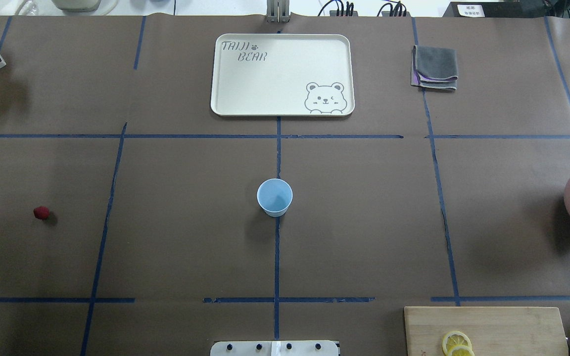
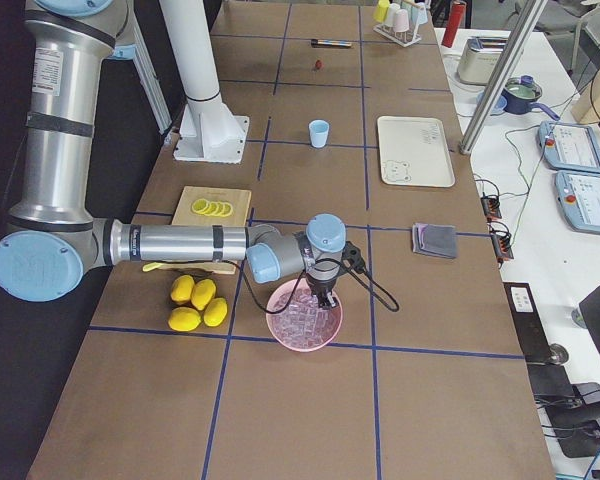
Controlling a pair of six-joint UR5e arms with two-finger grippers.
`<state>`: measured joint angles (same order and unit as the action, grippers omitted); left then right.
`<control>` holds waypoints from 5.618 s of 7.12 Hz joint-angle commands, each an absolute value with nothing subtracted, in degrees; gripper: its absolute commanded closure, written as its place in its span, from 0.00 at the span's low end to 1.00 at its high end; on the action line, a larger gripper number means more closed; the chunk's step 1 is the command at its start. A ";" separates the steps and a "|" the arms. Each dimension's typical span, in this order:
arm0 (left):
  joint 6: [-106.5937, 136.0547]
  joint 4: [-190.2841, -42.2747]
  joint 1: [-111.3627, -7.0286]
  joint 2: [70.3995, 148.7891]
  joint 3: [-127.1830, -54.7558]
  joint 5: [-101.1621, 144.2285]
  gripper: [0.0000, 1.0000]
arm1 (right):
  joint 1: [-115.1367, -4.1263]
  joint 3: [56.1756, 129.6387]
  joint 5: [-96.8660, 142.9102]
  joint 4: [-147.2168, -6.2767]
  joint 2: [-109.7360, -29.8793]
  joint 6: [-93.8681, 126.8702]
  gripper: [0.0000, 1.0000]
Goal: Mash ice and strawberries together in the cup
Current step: 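Grasp an ice cube from the pink bowl with the right gripper, then carry the ice cube with the right gripper over the light-blue cup, then open the right gripper to drop the ice cube into the cup, then move the right gripper back to the pink bowl of ice, then grasp another ice cube from the pink bowl with the right gripper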
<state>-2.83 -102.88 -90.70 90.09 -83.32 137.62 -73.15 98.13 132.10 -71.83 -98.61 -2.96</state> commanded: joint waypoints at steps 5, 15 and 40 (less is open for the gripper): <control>-2.90 -103.01 -90.70 90.18 -83.67 137.64 0.00 | -60.25 105.19 128.61 -80.21 -79.05 36.51 0.92; -2.90 -103.01 -90.53 90.18 -83.50 137.90 0.00 | -26.20 94.22 102.39 -100.20 -41.04 72.60 0.76; -2.99 -103.01 -90.53 90.18 -83.85 138.08 0.00 | -68.91 103.36 127.18 -66.97 -107.49 17.58 0.12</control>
<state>-2.99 -103.01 -90.53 90.18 -83.83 138.10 -68.97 104.17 127.39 -67.00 -107.58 17.62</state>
